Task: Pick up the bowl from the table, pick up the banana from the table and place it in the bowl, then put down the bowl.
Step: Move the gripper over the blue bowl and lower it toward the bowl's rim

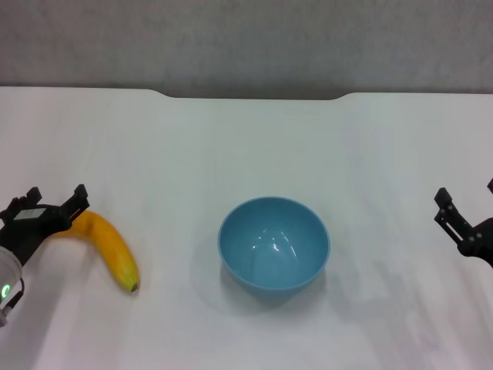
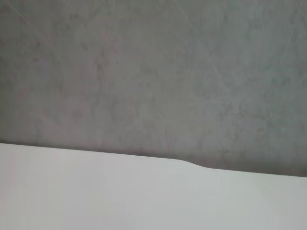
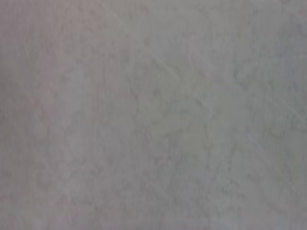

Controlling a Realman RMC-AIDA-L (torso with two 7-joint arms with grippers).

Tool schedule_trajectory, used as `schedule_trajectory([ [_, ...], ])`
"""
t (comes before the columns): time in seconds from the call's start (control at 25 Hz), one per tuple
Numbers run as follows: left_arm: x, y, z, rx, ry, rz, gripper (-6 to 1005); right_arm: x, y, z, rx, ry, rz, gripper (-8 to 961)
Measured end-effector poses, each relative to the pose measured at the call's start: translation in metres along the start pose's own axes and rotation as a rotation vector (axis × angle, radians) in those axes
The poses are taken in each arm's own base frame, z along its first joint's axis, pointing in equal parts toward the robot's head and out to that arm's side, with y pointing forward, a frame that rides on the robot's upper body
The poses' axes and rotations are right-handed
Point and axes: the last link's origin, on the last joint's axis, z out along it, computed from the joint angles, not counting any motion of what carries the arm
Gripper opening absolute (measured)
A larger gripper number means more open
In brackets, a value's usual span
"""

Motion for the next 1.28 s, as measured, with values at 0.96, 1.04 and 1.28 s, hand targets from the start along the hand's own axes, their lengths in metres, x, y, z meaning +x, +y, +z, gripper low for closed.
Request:
schedule_trajectory([
  [0.96,0.024,0.049,0.015,-0.069,-0.09,-0.038,891,0.001,0.008,0.01,-0.023,0.03,0.044,895],
  [1.04,0.029,0.055,0.014,-0.049,-0.124,-0.011,891,0.001,0.011,0.013,-0.029,0.047,0.058,895],
  [1.28,0.047,0.072,0.017,0.023,-0.243,0.03,891,-0.002,0.009,0.025,-0.042,0.127,0.106,895],
])
